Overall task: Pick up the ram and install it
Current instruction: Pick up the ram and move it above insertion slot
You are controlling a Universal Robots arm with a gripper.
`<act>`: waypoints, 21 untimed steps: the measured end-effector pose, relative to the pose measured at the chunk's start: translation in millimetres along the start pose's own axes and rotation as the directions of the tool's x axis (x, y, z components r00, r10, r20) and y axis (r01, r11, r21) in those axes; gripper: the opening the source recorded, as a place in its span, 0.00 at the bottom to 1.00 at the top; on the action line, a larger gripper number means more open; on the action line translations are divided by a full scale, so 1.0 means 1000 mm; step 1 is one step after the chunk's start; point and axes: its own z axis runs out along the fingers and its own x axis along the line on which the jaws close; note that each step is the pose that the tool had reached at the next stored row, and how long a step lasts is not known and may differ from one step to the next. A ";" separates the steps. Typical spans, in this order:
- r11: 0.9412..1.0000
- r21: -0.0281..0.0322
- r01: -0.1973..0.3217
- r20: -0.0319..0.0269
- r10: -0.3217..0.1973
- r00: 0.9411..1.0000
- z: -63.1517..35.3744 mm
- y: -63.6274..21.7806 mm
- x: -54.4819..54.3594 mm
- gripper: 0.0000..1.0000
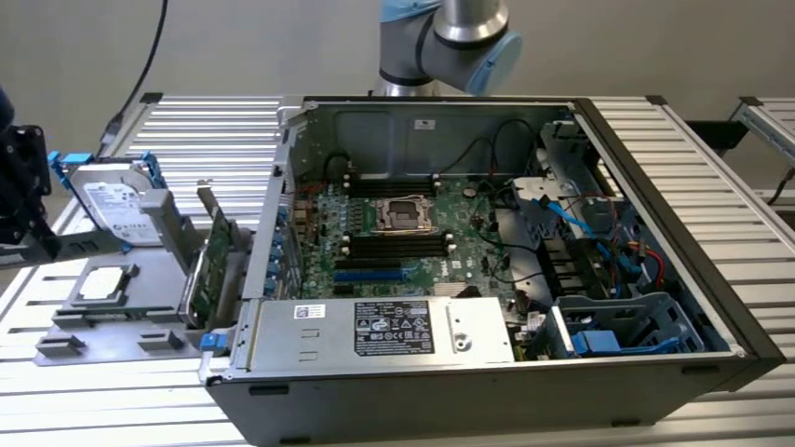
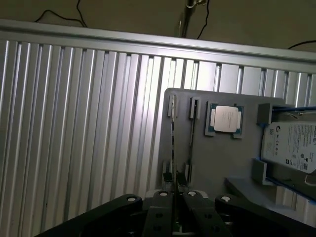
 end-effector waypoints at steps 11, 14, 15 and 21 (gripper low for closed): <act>1.000 -0.013 0.000 0.001 0.000 1.000 -0.0318 -0.0331 0.002 0.14; 1.000 -0.017 0.001 0.002 0.000 1.000 -0.0381 -0.0422 0.002 0.14; 1.000 -0.018 0.001 0.002 -0.001 1.000 -0.0403 -0.0453 0.002 0.14; 1.000 -0.029 0.001 0.003 -0.001 1.000 -0.0531 -0.0654 0.004 0.14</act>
